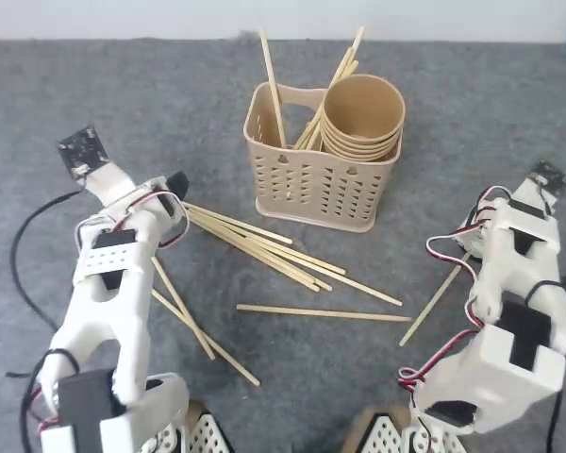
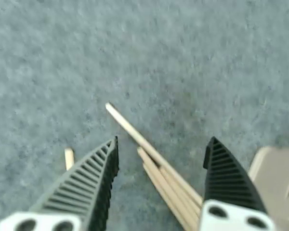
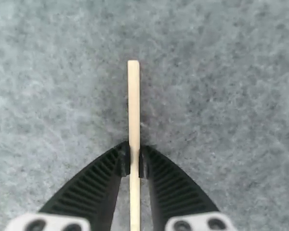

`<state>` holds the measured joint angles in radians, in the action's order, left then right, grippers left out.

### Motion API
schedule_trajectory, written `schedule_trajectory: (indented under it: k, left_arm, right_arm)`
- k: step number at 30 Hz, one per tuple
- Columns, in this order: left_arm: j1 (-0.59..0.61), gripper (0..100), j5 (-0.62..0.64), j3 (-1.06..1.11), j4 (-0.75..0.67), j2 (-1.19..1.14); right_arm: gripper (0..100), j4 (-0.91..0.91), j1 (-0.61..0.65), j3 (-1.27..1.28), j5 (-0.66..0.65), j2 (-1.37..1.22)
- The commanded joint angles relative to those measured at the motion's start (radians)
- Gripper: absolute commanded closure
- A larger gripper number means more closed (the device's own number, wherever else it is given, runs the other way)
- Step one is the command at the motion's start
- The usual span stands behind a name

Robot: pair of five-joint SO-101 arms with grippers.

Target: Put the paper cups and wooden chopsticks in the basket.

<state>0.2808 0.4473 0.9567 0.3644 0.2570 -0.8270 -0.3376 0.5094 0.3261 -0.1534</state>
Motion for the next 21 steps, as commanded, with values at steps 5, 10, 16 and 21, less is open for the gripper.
schedule_trajectory:
  k: [5, 10, 16, 21]
  left_arm:
    - [-0.023, 73, -0.003, -0.047, 0.048, -0.028]
    - [0.006, 73, 0.006, -0.206, 0.061, -0.212]
    - [0.057, 87, 0.132, -0.518, 0.255, -0.465]
    - [0.058, 93, 0.132, -0.773, 0.473, -0.644]
  right_arm:
    - [99.0, 0.162, 0.016, 0.215, 0.037, 0.272]
    - [99.0, 0.292, 0.064, 0.396, 0.035, 0.437]
    - [99.1, 0.355, 0.067, 0.445, 0.035, 0.472]
    - [99.1, 0.355, 0.067, 0.446, 0.035, 0.472]
